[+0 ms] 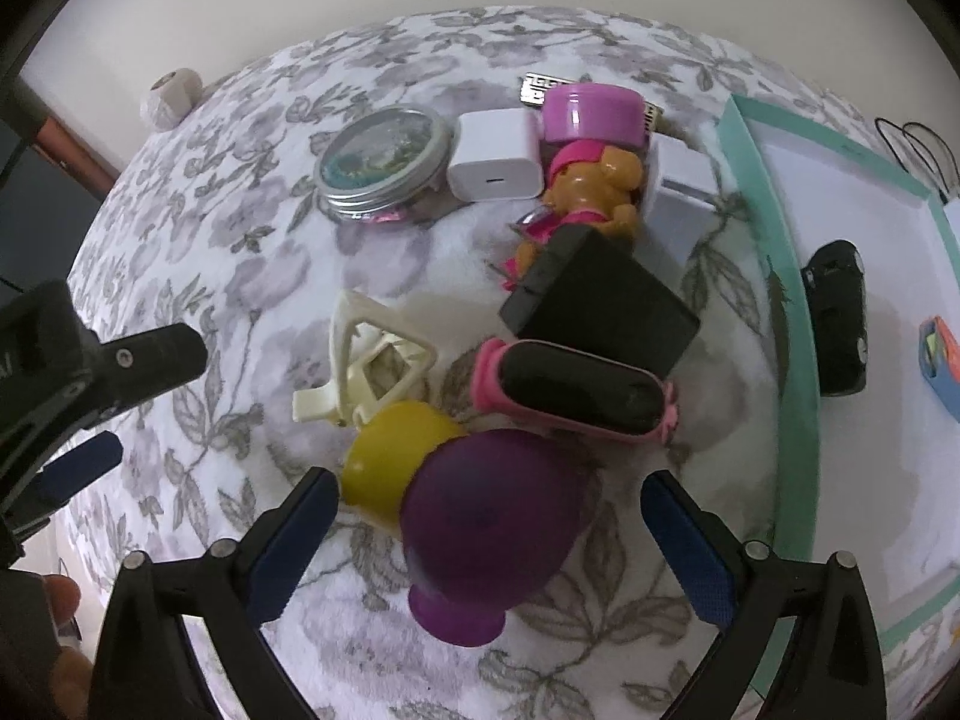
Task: Organize rigid objects
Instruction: 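Grasp the purple-and-yellow figure with the right tool while the left tool grasps the cream frame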
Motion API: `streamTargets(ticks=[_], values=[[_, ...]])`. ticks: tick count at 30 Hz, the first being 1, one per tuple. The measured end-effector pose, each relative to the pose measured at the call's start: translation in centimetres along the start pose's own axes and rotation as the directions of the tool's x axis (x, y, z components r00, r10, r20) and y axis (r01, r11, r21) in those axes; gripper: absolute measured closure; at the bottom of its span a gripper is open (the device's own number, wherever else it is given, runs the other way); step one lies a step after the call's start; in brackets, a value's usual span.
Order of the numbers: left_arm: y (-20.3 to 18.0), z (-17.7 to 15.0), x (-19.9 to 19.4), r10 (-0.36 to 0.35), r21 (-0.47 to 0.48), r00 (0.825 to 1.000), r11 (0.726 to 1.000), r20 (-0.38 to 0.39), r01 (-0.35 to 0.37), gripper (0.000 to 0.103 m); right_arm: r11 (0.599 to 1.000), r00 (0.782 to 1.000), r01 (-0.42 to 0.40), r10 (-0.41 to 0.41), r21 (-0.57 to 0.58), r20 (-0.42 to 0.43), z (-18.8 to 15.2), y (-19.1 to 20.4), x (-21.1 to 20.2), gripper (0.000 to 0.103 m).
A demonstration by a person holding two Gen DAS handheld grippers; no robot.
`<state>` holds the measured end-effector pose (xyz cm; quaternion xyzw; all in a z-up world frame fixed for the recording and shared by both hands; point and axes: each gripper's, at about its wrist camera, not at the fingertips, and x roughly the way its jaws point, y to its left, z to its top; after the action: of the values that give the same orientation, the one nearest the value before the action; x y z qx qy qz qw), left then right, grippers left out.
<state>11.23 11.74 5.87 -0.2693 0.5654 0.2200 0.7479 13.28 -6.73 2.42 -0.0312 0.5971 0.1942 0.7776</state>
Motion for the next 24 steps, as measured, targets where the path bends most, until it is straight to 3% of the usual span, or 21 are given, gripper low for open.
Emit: streamTargets(ticks=[9,16,24], values=[[-1.5,-0.3,1.5,-0.093,-0.003,0.993,0.996,-0.070,0.093,0.003,0.998,0.998,-0.063,0.063,0.010,-0.019,-0.1,-2.0,-0.9,0.026],[-3.3,-0.5,2.2,-0.143,0.029,0.985,0.989,-0.098,0.146,0.003,0.997,0.997,-0.070,0.071,0.018,-0.025,-0.5,-4.6,-1.7,0.027],[-5.9,-0.8,3.0,-0.133,0.101,0.987,0.985,-0.089,0.142,0.003,0.994,0.994,-0.100,0.101,0.053,-0.029,-0.8,-6.7,-2.0,0.027]])
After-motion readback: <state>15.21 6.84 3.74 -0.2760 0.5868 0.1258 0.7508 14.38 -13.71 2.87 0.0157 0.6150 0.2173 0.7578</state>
